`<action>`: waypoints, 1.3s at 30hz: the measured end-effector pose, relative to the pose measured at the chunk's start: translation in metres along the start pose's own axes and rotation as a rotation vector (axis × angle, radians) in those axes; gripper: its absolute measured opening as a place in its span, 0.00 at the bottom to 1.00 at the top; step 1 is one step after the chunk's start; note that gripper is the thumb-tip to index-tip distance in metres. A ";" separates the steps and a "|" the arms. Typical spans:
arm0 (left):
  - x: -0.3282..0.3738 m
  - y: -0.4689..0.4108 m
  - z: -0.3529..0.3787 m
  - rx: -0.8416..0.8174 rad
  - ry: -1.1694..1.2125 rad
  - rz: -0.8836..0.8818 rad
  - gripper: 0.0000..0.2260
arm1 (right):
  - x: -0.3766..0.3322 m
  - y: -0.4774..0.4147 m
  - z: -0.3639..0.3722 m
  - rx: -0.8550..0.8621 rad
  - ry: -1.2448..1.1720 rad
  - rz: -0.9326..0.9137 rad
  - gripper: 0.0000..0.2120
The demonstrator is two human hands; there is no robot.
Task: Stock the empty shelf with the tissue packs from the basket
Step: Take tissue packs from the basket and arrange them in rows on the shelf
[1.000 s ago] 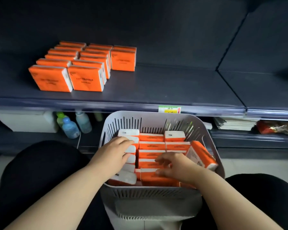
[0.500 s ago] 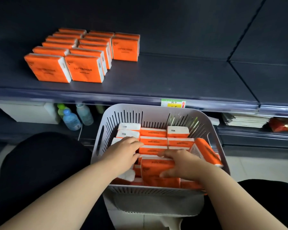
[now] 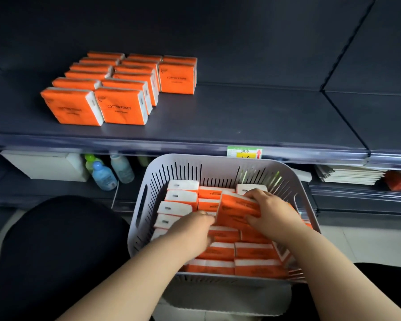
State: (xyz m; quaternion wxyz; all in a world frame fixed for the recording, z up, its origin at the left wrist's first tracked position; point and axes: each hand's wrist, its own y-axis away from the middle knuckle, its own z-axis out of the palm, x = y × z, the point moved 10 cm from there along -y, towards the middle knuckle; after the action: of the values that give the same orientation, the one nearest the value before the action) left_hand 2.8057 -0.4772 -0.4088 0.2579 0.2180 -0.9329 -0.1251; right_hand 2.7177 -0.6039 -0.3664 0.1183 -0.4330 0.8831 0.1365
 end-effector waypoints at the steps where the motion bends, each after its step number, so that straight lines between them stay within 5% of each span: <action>1: 0.001 -0.001 0.010 -0.055 -0.004 -0.027 0.16 | 0.001 -0.001 0.000 -0.001 0.005 0.007 0.24; 5: -0.001 -0.002 0.043 -0.269 0.089 -0.164 0.20 | 0.001 -0.002 0.007 -0.040 -0.001 0.023 0.24; 11: 0.001 0.004 0.055 -0.421 -0.081 -0.205 0.20 | -0.001 -0.002 0.020 -0.118 -0.004 0.025 0.23; 15: 0.007 -0.004 0.048 -0.342 -0.021 -0.161 0.14 | 0.000 -0.004 0.018 -0.108 -0.012 0.030 0.23; 28: -0.014 -0.033 -0.006 0.004 -0.158 -0.120 0.21 | 0.031 -0.015 -0.067 0.259 -0.170 0.070 0.19; 33: 0.035 -0.047 -0.002 0.020 -0.142 0.067 0.23 | 0.039 -0.020 -0.074 0.239 -0.145 0.087 0.21; 39: 0.151 -0.042 0.000 0.118 -0.184 0.555 0.25 | 0.038 -0.021 -0.072 0.210 -0.102 0.047 0.22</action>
State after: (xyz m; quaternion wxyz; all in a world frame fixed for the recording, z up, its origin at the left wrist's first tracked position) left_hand 2.7038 -0.5851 -0.3586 0.1836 -0.0431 -0.9820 -0.0146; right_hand 2.7054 -0.6689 -0.3146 0.2046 -0.3899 0.8953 0.0679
